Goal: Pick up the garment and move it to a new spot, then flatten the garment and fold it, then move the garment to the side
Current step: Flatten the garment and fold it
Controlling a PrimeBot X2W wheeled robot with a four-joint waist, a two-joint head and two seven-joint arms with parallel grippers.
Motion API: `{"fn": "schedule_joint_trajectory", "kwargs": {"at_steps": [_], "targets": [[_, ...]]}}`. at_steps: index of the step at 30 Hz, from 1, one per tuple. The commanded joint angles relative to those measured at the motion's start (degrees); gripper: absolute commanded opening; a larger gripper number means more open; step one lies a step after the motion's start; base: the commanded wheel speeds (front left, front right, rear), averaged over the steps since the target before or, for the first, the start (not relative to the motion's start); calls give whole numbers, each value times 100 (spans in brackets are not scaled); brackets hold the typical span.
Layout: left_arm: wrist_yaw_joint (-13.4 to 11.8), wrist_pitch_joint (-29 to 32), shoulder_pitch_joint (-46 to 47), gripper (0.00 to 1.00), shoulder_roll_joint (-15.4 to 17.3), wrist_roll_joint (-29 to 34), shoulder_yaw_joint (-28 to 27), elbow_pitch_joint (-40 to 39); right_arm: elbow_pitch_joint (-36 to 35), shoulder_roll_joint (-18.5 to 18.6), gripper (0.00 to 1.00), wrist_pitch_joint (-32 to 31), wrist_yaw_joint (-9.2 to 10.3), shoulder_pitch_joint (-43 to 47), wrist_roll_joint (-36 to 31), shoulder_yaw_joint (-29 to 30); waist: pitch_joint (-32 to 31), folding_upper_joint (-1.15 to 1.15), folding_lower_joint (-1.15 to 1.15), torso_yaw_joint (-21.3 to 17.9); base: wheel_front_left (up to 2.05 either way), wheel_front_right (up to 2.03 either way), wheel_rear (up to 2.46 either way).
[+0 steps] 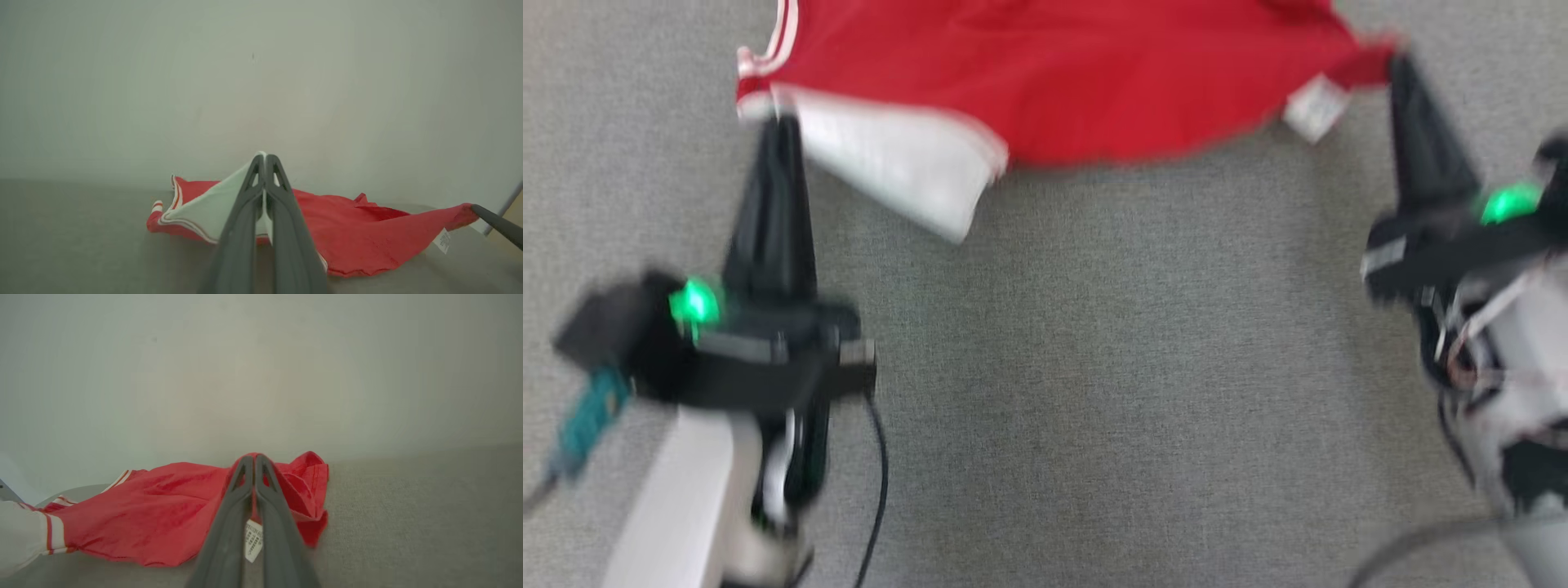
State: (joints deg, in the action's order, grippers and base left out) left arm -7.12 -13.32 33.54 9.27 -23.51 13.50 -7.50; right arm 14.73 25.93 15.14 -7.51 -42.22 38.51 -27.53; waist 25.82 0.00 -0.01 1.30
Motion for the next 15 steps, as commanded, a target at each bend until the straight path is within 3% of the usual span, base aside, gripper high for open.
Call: {"fn": "schedule_joint_trajectory", "kwargs": {"at_steps": [1, 9, 15], "targets": [[-80, 42, -378, 0, 138, -12, -52, -239, -163, 48, 0, 10, 4, 362, 95, 20, -172, 0, 1, -31, 0, 0, 0], [-461, 517, -2279, 0, 397, -268, -222, -1282, -585, 42, 0, 10, 4, 1927, 144, 226, -743, 0, 1, -106, 0, 0, 0], [-558, 944, -3391, 0, 492, -589, -164, -1837, -547, -43, 0, 10, 4, 2828, 52, 380, -1288, 0, 1, 20, 0, 0, 0]]}}
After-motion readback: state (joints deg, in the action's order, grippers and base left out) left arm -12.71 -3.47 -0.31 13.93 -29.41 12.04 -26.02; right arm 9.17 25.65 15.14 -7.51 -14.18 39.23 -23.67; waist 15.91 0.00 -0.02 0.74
